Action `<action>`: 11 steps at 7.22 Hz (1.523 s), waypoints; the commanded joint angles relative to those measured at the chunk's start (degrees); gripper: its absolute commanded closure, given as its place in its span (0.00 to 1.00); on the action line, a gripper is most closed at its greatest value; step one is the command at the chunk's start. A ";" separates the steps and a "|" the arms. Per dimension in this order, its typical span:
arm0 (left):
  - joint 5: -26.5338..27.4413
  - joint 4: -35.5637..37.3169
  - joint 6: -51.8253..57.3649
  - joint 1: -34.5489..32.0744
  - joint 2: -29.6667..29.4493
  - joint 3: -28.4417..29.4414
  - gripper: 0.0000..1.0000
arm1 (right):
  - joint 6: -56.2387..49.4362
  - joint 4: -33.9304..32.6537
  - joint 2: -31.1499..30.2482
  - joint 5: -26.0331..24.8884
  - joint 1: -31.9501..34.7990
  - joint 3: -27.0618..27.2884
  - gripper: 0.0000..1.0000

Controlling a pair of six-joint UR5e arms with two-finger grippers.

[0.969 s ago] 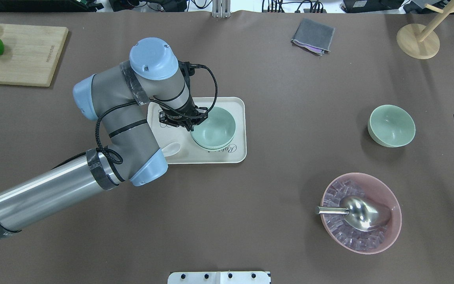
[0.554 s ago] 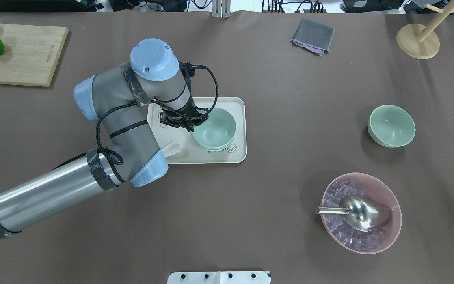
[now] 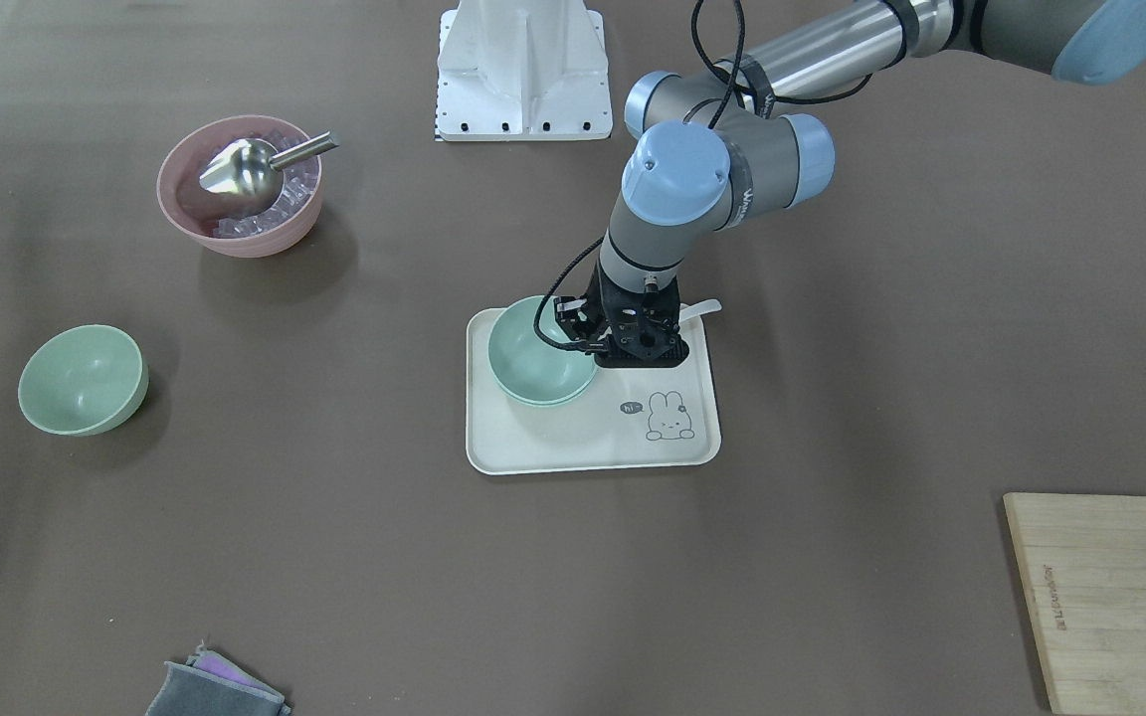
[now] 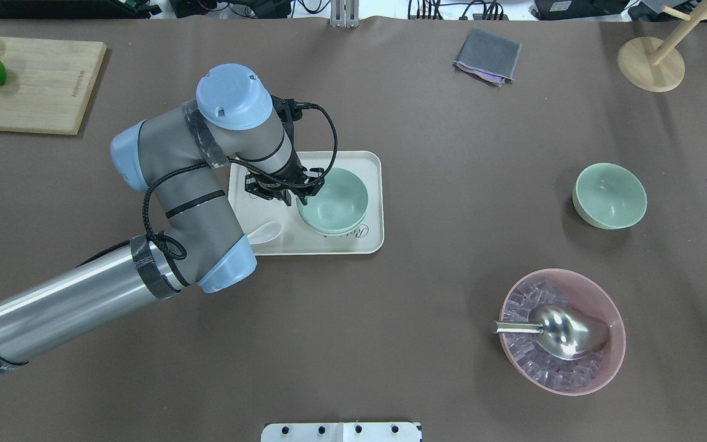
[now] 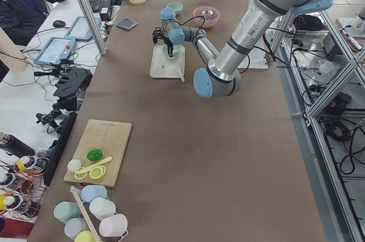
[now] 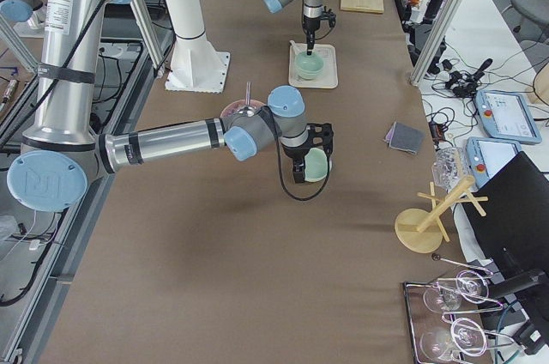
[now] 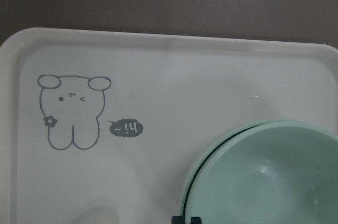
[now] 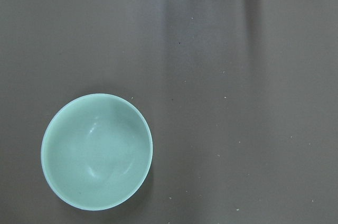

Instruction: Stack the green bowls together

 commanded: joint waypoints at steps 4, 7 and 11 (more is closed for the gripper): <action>-0.52 4.53 0.08 -1.92 0.60 -8.35 0.03 | -0.35 0.00 -0.02 -0.02 0.00 0.00 0.00; -0.53 27.70 13.02 -7.18 6.45 -26.77 0.02 | -0.44 -0.09 1.56 -0.98 -0.70 0.79 0.00; -3.23 34.19 55.22 -31.30 25.51 -34.15 0.02 | 0.08 -0.17 2.53 -1.51 -0.79 1.23 0.00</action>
